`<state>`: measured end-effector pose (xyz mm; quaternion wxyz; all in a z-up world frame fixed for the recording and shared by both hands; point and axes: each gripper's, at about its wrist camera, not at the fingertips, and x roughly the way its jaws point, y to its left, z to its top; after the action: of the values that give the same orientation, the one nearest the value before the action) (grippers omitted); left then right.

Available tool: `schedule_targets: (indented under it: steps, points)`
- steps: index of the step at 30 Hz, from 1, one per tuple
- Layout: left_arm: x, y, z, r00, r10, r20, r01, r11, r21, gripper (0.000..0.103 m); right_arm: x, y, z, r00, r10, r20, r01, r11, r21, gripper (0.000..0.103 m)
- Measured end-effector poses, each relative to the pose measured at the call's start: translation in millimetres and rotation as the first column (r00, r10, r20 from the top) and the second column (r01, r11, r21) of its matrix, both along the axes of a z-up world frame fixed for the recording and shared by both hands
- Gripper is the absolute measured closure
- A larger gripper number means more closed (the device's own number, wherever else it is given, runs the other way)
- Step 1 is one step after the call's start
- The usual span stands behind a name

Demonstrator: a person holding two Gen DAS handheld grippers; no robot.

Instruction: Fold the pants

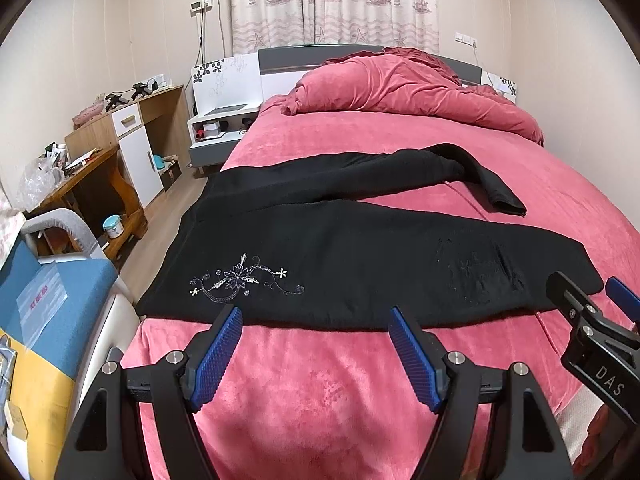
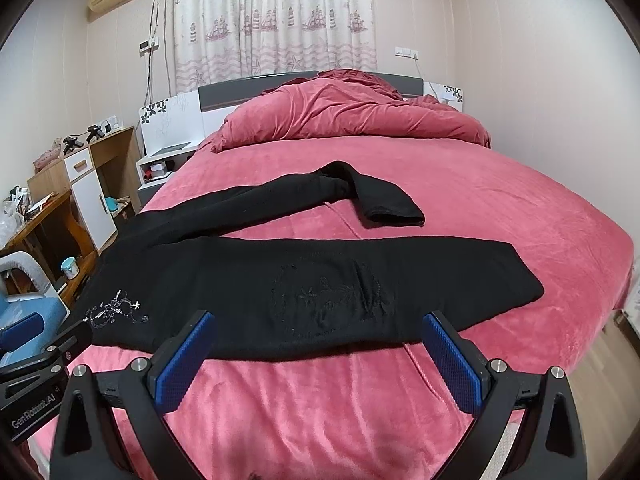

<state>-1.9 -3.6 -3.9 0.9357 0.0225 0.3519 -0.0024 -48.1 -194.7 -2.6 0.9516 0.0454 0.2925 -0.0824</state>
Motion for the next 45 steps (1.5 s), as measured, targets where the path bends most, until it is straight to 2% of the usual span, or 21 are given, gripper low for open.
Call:
schedule_targets:
  steps: [45]
  points:
    - [2.7,-1.0,-13.7,0.999,0.010,-0.040,-0.009,1.000,0.008,0.026,1.3,-0.7,-8.8,1.000,0.002,-0.022,-0.001,1.000,0.010,0.000]
